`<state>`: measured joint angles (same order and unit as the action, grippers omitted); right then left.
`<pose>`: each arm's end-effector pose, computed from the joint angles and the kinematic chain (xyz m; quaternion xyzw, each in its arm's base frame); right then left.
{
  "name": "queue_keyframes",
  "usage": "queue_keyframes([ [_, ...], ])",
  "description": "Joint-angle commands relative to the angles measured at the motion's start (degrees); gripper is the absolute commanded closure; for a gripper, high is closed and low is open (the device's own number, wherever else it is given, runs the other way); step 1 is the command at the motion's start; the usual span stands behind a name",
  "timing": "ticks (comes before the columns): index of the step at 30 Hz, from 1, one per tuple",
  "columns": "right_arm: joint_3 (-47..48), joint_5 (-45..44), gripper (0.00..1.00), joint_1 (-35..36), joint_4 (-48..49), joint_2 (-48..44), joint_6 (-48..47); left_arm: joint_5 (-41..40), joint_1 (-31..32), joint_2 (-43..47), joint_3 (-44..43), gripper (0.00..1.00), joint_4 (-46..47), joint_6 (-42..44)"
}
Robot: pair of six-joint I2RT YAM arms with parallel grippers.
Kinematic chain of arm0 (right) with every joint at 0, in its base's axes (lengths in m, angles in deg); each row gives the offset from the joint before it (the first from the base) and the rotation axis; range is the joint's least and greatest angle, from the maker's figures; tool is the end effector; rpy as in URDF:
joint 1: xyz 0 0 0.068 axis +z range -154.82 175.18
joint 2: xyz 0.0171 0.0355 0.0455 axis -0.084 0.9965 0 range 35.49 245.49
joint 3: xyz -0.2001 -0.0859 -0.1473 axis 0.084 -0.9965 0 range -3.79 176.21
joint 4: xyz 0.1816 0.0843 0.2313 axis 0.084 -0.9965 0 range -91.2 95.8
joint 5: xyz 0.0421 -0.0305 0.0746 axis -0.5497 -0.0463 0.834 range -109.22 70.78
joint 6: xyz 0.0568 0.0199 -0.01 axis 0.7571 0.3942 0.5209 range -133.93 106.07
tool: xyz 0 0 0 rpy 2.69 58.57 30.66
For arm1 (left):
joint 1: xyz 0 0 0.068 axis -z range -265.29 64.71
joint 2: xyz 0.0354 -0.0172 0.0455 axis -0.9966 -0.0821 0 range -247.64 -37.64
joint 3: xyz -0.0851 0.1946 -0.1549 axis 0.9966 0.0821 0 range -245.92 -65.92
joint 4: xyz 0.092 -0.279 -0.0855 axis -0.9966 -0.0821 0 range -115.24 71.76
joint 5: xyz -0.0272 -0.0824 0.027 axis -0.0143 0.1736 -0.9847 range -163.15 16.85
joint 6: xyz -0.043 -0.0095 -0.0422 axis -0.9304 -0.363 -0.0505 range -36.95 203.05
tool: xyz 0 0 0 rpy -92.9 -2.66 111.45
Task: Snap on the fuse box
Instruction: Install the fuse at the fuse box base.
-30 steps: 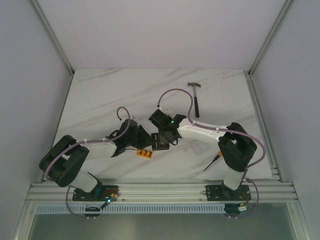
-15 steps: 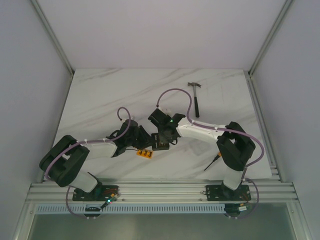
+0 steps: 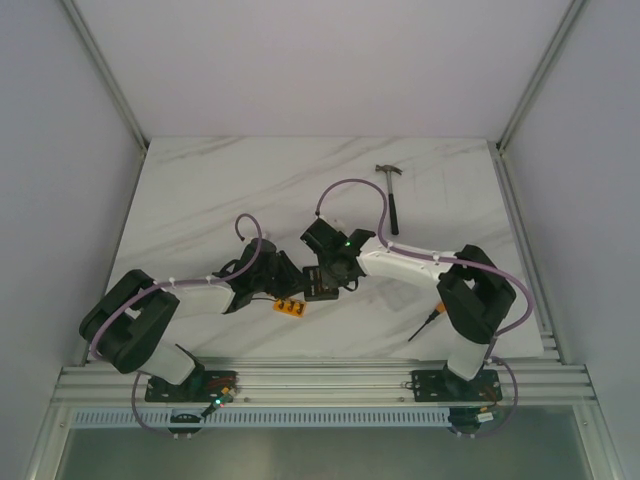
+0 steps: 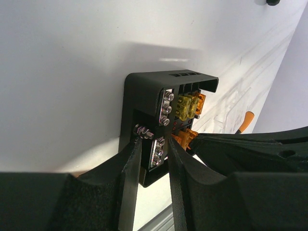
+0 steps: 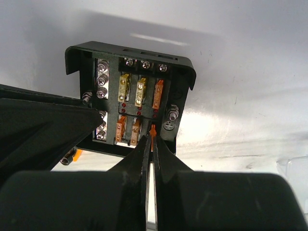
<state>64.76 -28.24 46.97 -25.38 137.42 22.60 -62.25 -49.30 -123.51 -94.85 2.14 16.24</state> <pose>0.2533 0.3102 0.1437 -0.1120 0.9661 0.0979 0.2109 0.2431 -0.1873 0.0838 -0.1951 0.8685 -0.4028 0.2130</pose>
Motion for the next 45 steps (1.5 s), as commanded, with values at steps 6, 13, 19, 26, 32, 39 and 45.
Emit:
queue_keyframes([
  [6,-2.66,2.69,1.00,1.73,-7.42,12.42,-4.06,0.30,0.56,-2.11,-0.43,0.62,-3.95,1.34],
  [13,-3.36,3.72,1.00,1.53,-5.95,20.02,-4.51,0.01,0.57,-2.01,-0.30,0.62,-4.01,1.41],
  [19,-10.08,2.63,1.00,-1.27,-2.66,22.44,-4.83,0.02,0.58,-3.69,-1.01,0.62,-3.79,1.71],
  [26,-2.17,1.08,1.00,-0.49,-2.01,12.84,-7.87,-0.36,0.53,-3.13,-1.84,0.62,-3.62,2.02],
  [32,3.14,-0.32,0.83,-0.13,-2.16,0.64,-6.45,-0.75,0.48,-1.94,-1.57,0.62,-3.73,2.20],
  [39,2.67,-0.25,0.77,-0.08,-3.40,-3.78,-3.79,-0.67,0.52,-1.85,-1.40,0.62,-3.77,2.23],
  [45,0.57,1.13,0.84,-0.03,-4.35,-1.08,-1.88,-0.50,0.58,-2.10,-1.39,0.61,-3.69,2.18],
])
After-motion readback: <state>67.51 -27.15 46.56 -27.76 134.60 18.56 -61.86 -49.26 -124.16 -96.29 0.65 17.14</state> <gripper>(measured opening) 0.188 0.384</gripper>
